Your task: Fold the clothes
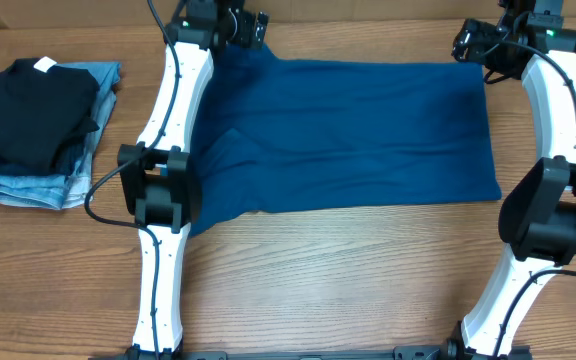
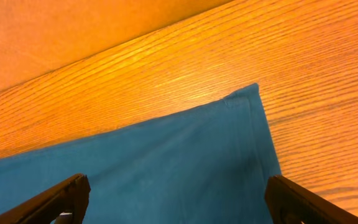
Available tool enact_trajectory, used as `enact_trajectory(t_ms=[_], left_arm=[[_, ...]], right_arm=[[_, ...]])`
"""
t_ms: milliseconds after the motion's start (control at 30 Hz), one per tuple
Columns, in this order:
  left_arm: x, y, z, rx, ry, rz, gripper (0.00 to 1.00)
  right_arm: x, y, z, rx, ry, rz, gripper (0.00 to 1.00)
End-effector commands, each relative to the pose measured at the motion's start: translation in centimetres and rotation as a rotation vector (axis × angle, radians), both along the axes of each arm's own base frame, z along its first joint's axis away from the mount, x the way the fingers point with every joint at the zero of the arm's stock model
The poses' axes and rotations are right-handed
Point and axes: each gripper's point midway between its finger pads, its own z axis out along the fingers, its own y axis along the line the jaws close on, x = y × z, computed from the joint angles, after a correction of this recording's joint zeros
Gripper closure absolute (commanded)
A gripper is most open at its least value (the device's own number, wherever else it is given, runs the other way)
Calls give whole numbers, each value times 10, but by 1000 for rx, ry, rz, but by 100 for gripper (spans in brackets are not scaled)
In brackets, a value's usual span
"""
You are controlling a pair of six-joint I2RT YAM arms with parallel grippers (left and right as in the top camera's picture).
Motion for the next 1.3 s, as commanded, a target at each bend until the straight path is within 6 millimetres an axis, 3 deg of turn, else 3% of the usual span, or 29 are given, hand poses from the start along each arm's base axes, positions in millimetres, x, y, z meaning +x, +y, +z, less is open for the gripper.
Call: enact_trajectory(t_ms=[0, 100, 167, 367, 500, 833, 1167, 1267], left_arm=[[-1, 0, -15, 21, -11, -25, 4], [-6, 8, -37, 41, 32, -3, 7], [-11, 34, -48, 51, 95, 99, 13], [-34, 72, -55, -355, 334, 287, 18], [-32, 92, -52, -406, 331, 292, 19], [-17, 85, -49, -254, 225, 380, 18], [1, 74, -32, -326, 125, 456, 23], [1, 69, -31, -270, 113, 380, 17]], right_arm=[[9, -4, -40, -4, 53, -12, 6], [10, -4, -71, 5, 101, -12, 6], [5, -4, -89, 12, 146, -11, 6], [3, -4, -92, -5, 159, 8, 4], [3, -5, -92, -8, 159, 9, 3], [2, -9, -92, -43, 161, 14, 1], [29, -17, -79, -65, 38, 4, 0], [34, -18, -86, -68, 25, 4, 0]])
